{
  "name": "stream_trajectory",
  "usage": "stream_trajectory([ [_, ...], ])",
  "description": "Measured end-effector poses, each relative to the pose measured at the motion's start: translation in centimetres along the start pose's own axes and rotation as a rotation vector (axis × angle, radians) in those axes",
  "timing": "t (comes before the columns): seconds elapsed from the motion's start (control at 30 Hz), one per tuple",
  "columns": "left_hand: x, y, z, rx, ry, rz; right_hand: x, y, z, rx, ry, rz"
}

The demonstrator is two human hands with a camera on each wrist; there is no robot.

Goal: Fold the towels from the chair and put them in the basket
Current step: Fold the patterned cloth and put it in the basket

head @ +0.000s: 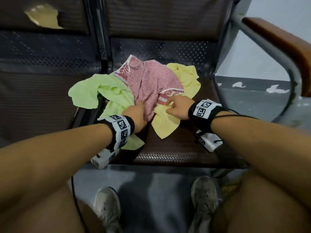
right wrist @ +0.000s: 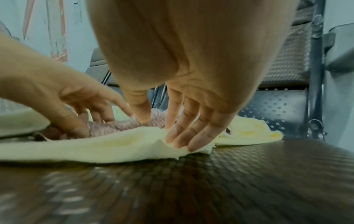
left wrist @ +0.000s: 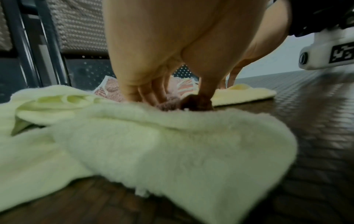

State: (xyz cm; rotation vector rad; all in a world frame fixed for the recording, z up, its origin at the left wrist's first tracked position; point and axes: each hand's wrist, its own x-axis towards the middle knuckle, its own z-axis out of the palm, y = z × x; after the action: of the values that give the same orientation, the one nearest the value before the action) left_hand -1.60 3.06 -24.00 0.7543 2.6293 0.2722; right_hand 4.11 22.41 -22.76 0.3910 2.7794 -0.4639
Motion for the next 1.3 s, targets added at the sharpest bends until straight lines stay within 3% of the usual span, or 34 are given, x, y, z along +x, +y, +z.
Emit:
stream_trajectory([
  [0.1, 0.5, 0.2, -0.7, -0.086, -0.039, -0.027, 1.4, -0.5, 0.4, 0.018, 0.073, -0.072],
  [0.2, -0.4, 0.8, -2.1, -0.318, -0.001, 0.023, 2.0, -1.2, 0.3, -0.014, 0.083, -0.147],
  [0.33, -2.8, 2.1, -5.6, -0.524, 0.07, 0.213, 2.1, -2.1, -0.6, -0.138, 0.163, -0.202],
  [0.43, -3.6, 2.2, -7.6, -0.681, 0.041, 0.155, 0.9, -2.5, -2.1, 0.013, 0.302, -0.259],
  [0.57, -3.6, 1.5, -9.0, -0.433, 0.13, 0.069, -2.2, -2.3, -4.1, 0.308, 0.417, -0.308],
  [0.67, -4.2, 2.7, -8.9, -0.416, 0.149, 0.198, -4.7, -3.2, -5.3, 0.366, 0.456, -0.418],
  [0.8, -5.0, 4.4, -8.1, -0.368, 0.194, 0.295, -6.8, -3.3, -5.9, 0.358, 0.417, -0.456],
  [0.9, -6.0, 4.9, -7.6, -0.419, 0.246, 0.325, -7.8, -1.0, -6.4, 0.465, 0.313, -0.342],
  [1.03, -7.0, 5.4, -7.9, -0.471, 0.347, 0.315, -8.7, 1.3, -5.5, 0.139, 0.141, -0.222],
  [1.13, -7.5, 5.9, -8.3, -0.36, 0.32, 0.316, -9.1, 1.4, -5.8, 0.198, 0.283, -0.197],
  [1.23, -7.7, 6.3, -7.7, -0.407, 0.16, 0.283, -9.5, 0.4, -7.0, 0.35, 0.408, -0.287],
  [1.3, -7.7, 6.5, -7.2, -0.409, 0.151, 0.258, -9.7, -0.2, -7.4, 0.315, 0.468, -0.374],
])
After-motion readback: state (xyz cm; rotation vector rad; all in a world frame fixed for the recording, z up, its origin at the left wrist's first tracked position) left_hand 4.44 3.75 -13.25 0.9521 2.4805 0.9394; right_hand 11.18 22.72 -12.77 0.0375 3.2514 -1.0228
